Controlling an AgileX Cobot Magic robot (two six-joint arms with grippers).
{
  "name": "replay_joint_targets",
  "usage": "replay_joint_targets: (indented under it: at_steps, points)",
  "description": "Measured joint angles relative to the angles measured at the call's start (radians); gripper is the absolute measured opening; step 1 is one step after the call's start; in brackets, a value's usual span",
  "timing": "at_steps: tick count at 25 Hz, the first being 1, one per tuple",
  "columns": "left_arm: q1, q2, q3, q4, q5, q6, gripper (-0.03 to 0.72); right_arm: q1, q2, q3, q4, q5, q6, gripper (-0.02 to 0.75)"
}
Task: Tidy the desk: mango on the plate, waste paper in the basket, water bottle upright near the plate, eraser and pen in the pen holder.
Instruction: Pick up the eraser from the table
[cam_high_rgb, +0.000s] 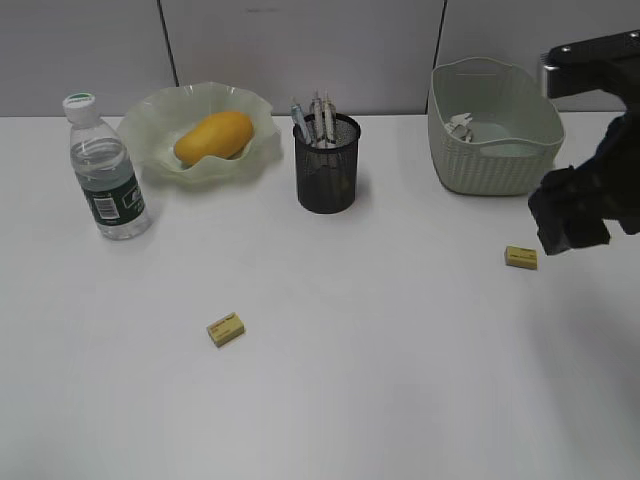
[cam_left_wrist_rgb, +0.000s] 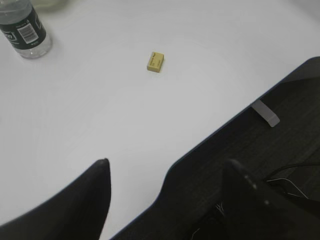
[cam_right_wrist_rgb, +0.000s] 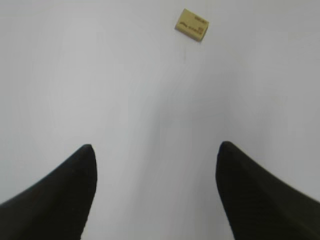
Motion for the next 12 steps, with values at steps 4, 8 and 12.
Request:
replay_joint_targets:
  at_steps: [4,8,12]
  points:
    - [0.000,0.000,0.000,0.000,0.000,0.000,0.522,-0.084,0.133,-0.076,0.006,-0.015,0.000,0.585]
    - [0.000,0.000,0.000,0.000,-0.001,0.000,0.522,-0.161,0.246,-0.133,0.058,-0.037,-0.012,0.585]
    - [0.000,0.000,0.000,0.000,-0.001,0.000,0.522,-0.216,0.347,-0.166,0.149,-0.072,-0.040,0.585]
